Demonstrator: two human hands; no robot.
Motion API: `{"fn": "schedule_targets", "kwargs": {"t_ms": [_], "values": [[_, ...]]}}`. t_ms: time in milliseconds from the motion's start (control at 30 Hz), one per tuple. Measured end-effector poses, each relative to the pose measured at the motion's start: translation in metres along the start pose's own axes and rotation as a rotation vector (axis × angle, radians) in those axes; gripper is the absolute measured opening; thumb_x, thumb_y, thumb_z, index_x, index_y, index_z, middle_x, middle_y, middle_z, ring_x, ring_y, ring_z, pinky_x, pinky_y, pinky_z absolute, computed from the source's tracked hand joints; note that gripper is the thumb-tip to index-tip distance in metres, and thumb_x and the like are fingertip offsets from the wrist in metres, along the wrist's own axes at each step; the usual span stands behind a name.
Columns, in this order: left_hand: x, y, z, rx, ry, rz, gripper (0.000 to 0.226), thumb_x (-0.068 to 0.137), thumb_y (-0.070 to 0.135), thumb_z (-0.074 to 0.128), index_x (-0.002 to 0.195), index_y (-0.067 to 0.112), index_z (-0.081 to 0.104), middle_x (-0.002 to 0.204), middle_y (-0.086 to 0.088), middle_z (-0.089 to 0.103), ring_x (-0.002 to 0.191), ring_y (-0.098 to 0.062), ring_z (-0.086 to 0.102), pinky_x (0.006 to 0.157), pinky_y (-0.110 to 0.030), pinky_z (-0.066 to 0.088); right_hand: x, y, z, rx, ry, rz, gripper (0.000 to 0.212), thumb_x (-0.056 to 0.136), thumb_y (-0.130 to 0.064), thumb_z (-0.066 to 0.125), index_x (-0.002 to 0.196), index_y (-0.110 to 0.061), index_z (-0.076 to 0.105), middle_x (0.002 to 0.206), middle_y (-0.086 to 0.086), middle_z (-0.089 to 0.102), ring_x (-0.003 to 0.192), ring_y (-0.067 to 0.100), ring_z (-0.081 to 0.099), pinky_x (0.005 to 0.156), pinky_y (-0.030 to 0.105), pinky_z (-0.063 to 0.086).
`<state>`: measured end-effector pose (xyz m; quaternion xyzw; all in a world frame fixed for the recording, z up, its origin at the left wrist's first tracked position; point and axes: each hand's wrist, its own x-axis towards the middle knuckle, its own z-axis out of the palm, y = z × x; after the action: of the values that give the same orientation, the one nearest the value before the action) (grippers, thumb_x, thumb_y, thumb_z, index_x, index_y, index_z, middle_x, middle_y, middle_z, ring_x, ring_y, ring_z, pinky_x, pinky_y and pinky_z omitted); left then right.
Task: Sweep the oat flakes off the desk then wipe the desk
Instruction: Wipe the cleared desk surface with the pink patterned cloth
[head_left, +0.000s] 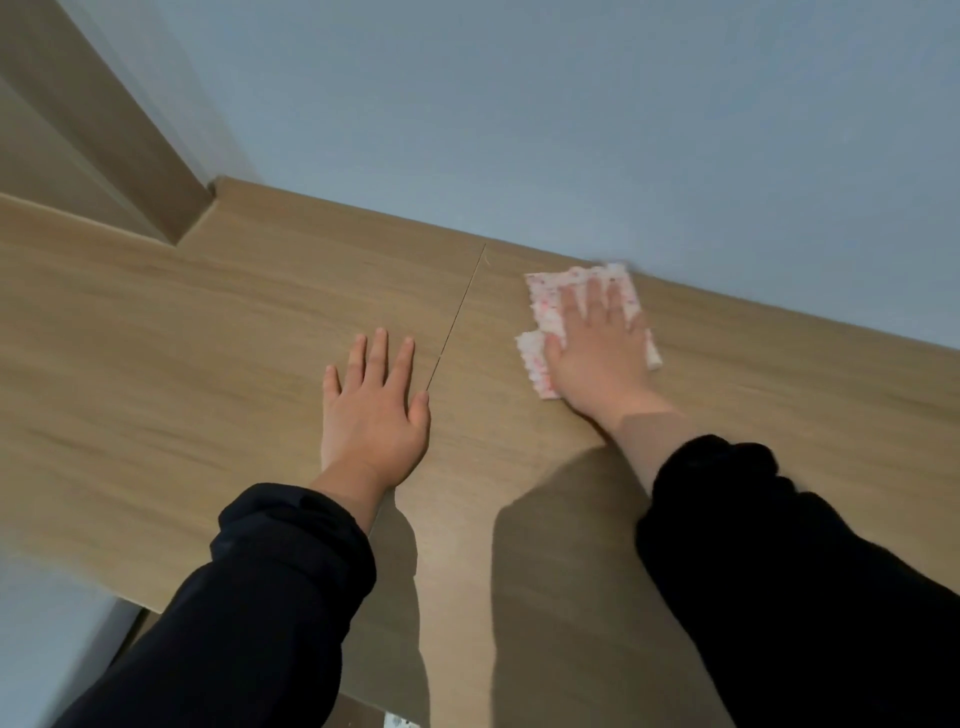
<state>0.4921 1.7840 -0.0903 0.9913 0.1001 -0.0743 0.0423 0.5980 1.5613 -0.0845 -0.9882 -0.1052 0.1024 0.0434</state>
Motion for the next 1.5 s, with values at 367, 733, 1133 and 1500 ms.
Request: {"fn": "schedule_targets", "kwargs": {"t_ms": [367, 733, 1133, 1500], "values": [[0.0, 0.0, -0.002, -0.004, 0.005, 0.003, 0.06, 0.098, 0.044, 0.018, 0.154, 0.028, 0.002, 0.162, -0.002, -0.006, 0.148, -0.021, -0.009, 0.12, -0.048, 0.002, -0.056, 0.026, 0.009, -0.066, -0.063, -0.039, 0.061, 0.099, -0.048, 0.018, 0.156, -0.028, 0.003, 0.163, 0.004, -0.008, 0.15, 0.024, -0.008, 0.12, 0.053, 0.004], [-0.01, -0.002, -0.011, -0.129, 0.064, 0.106, 0.054, 0.097, 0.03, 0.04, 0.149, 0.021, 0.032, 0.161, -0.003, 0.016, 0.148, -0.021, 0.005, 0.118, -0.05, 0.004, -0.165, -0.002, 0.01, 0.069, -0.217, -0.198, 0.067, 0.089, -0.044, 0.033, 0.154, -0.032, 0.018, 0.164, 0.0, -0.001, 0.15, 0.021, -0.008, 0.119, 0.055, 0.0], [-0.088, -0.006, 0.001, -0.203, -0.007, 0.27, 0.055, 0.098, 0.028, 0.026, 0.152, 0.02, 0.024, 0.162, -0.004, 0.008, 0.149, -0.02, -0.002, 0.119, -0.04, -0.003, -0.162, -0.055, 0.032, -0.005, -0.074, 0.184, 0.063, 0.101, -0.045, 0.016, 0.156, -0.021, -0.002, 0.163, 0.005, -0.013, 0.149, 0.022, -0.015, 0.119, 0.055, -0.003], [-0.086, -0.004, 0.005, -0.071, -0.029, 0.31, 0.061, 0.098, 0.046, 0.025, 0.154, 0.027, 0.011, 0.162, -0.003, 0.0, 0.148, -0.022, -0.008, 0.12, -0.045, -0.001, -0.254, -0.02, 0.046, -0.118, -0.116, -0.306, 0.061, 0.099, -0.047, 0.014, 0.15, -0.018, 0.03, 0.159, 0.008, 0.022, 0.146, 0.026, 0.022, 0.114, 0.062, 0.023]]}}
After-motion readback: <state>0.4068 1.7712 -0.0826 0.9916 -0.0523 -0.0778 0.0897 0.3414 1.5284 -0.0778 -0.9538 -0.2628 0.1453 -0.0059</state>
